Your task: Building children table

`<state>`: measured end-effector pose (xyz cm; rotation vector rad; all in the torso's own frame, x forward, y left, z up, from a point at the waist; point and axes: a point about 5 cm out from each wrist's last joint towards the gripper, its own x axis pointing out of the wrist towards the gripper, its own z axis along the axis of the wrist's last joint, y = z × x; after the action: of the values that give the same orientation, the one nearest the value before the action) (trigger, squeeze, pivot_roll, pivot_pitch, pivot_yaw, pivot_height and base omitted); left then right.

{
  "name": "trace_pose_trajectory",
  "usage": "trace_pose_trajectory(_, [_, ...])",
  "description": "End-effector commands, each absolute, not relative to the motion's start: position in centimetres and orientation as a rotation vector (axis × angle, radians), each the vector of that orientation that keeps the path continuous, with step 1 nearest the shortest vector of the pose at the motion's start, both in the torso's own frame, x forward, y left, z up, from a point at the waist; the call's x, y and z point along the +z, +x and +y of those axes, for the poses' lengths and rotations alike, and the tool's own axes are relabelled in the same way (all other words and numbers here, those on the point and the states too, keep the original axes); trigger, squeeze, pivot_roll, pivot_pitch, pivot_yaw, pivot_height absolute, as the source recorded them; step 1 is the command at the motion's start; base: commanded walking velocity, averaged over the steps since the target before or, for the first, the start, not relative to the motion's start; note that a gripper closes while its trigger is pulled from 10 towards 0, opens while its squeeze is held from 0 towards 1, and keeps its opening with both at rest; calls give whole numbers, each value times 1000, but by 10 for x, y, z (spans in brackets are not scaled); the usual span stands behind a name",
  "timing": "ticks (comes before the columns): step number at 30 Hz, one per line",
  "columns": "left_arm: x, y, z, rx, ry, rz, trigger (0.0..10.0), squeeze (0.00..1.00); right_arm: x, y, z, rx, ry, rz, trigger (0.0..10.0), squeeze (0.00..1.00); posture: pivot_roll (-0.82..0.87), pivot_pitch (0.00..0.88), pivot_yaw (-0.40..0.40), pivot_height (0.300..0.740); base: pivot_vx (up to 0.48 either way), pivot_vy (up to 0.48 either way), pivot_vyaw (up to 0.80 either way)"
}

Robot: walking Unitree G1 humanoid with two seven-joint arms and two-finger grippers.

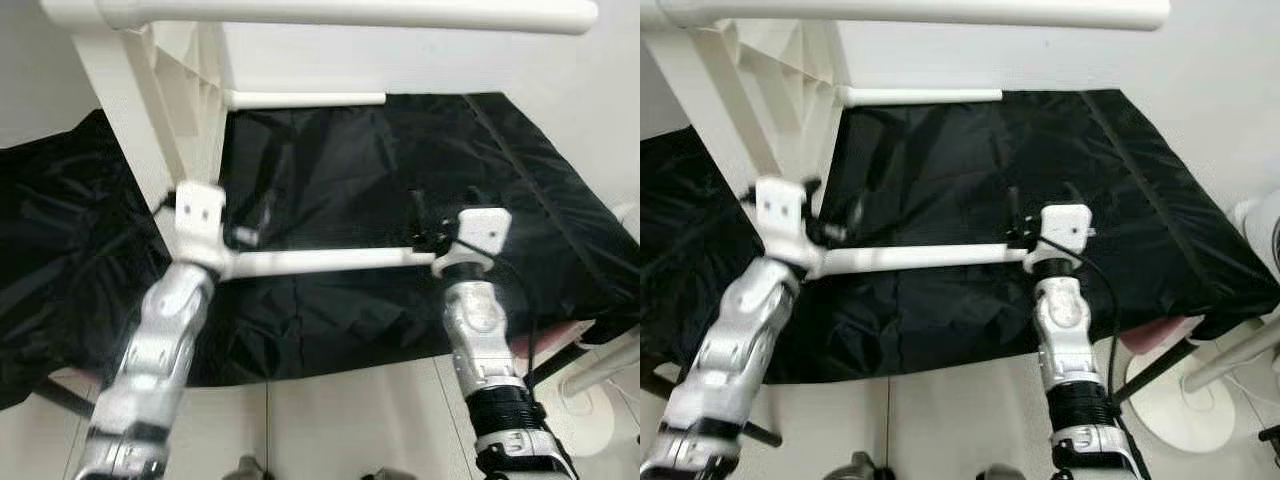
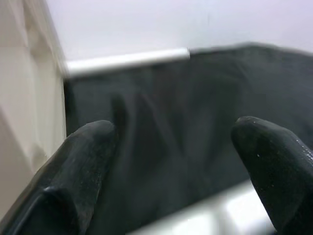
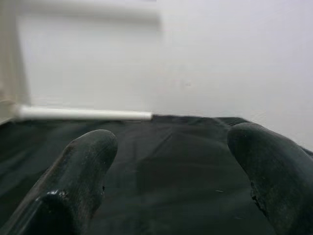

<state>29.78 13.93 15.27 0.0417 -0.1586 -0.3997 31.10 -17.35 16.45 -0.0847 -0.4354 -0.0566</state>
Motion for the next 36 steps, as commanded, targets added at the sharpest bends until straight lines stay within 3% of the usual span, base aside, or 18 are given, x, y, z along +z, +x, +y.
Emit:
trace_pose_trajectory(1, [156,291,131,-506,93,-162,10000,0,167,309,-174,-73,-83,-442,10000,0,-53,30,73,740,0,0,0])
trace_pose_trajectory(12, [138,267,120,-653,86,13,10000,0,167,306,-182,-107,-148,-435,10000,0,-42,47,64,740,0,0,0])
trace_pose_trajectory(20, [108,258,124,-588,87,229,10000,0,180,304,-188,-156,-219,-494,10000,0,-36,47,55,740,0,0,0])
trace_pose_trajectory(26, [112,256,122,-500,-203,303,10000,0,191,303,-189,-182,-256,-546,10000,0,-31,41,45,740,0,0,0])
trace_pose_trajectory(36, [120,265,133,-396,-404,319,10000,0,193,298,-187,-194,-304,-574,10000,0,-33,36,54,740,0,0,0])
